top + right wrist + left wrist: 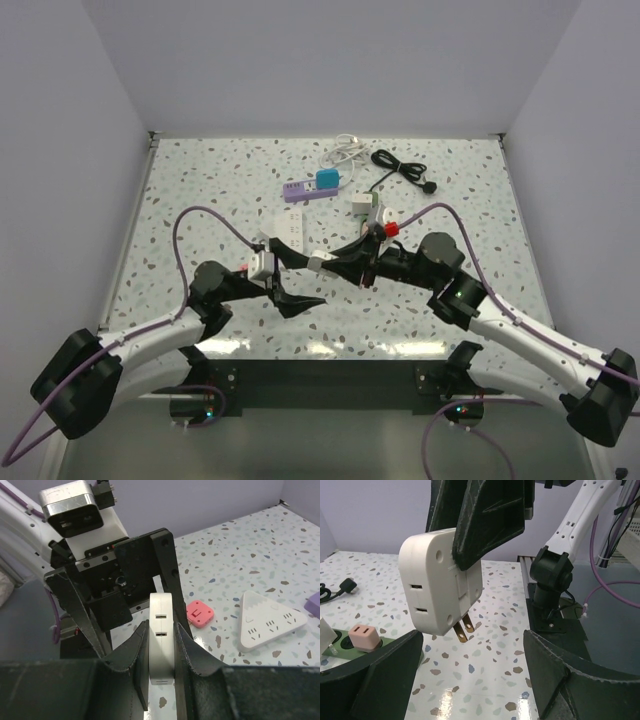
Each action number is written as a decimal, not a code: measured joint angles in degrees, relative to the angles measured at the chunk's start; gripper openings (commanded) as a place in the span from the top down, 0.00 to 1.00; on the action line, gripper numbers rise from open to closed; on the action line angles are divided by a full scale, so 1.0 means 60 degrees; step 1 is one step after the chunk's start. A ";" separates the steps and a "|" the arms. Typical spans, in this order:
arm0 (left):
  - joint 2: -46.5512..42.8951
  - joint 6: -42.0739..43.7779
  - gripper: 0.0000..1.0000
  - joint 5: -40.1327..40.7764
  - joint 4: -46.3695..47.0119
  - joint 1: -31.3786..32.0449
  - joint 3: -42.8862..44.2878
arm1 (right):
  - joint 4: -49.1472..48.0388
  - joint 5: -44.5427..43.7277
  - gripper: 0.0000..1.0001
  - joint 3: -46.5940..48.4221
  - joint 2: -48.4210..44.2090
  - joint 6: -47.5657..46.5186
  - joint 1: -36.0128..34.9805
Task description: Insert the plug
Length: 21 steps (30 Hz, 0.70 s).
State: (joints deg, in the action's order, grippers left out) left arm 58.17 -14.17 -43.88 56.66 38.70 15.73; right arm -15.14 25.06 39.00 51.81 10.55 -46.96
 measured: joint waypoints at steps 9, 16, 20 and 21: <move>0.0095 -0.0313 0.25 -0.0219 0.0940 0.0000 0.0004 | -0.0342 0.0794 1.00 -0.0022 0.0306 0.0189 0.0000; 0.0477 -0.0481 0.47 -0.0601 0.1195 0.0018 0.0124 | -0.0455 0.1133 1.00 -0.0022 0.0386 0.0262 0.0000; 0.0772 -0.0484 0.58 -0.0805 0.1198 0.0124 0.0291 | -0.0535 0.1333 1.00 -0.0022 0.0386 0.0346 0.0000; 0.0809 -0.0474 0.60 -0.0820 0.1198 0.0138 0.0313 | -0.0546 0.1377 1.00 -0.0022 0.0386 0.0361 0.0000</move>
State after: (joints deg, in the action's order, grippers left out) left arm 63.02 -17.02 -48.80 63.86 39.53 17.61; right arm -18.41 33.32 38.87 54.13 12.71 -46.96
